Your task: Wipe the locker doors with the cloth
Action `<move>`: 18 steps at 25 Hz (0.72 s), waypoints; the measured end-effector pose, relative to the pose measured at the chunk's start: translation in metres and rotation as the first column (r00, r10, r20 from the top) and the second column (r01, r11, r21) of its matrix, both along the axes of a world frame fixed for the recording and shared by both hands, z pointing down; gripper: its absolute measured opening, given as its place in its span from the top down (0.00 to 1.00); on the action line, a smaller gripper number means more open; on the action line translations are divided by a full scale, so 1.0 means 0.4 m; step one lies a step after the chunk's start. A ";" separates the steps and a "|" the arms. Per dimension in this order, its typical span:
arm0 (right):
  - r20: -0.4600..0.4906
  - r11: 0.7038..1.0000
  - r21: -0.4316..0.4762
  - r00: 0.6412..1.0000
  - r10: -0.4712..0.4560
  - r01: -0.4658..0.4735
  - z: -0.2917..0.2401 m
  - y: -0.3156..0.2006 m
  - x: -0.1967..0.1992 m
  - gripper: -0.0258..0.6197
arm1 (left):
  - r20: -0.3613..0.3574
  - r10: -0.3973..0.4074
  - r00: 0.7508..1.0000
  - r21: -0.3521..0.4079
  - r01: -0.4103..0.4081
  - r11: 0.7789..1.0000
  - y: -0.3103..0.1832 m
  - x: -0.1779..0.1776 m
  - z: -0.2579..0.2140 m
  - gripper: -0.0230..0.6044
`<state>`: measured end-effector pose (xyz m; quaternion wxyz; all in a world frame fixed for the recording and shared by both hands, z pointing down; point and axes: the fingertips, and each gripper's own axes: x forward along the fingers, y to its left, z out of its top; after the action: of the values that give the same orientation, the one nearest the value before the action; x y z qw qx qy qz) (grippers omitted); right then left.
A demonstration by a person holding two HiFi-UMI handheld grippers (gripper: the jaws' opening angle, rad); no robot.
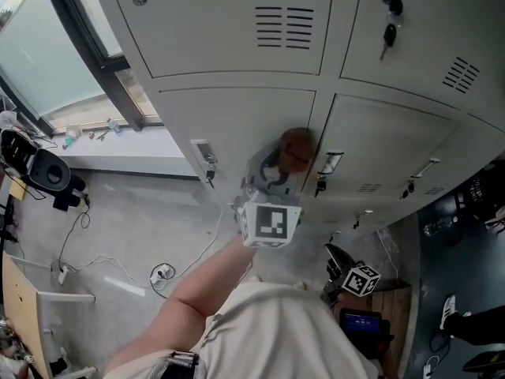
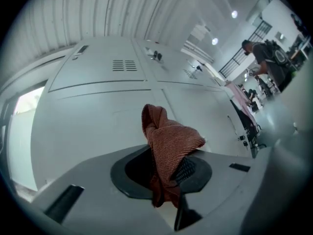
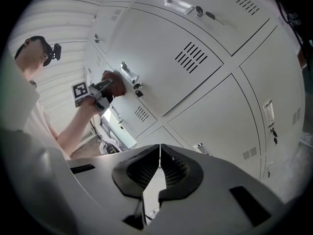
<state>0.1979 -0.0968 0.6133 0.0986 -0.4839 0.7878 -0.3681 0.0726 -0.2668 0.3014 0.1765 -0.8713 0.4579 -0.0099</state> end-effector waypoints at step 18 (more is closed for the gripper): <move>-0.007 0.991 -0.007 0.991 -0.131 0.131 0.007 -0.041 -0.115 0.93 | 0.003 -0.528 0.849 -0.040 0.528 0.849 -0.114 -0.614 -0.019 0.83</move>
<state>0.1518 -0.1131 0.6161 0.0697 -0.4330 0.8168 -0.3747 -0.1728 -0.3124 0.2939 0.1480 -0.7154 0.6799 -0.0634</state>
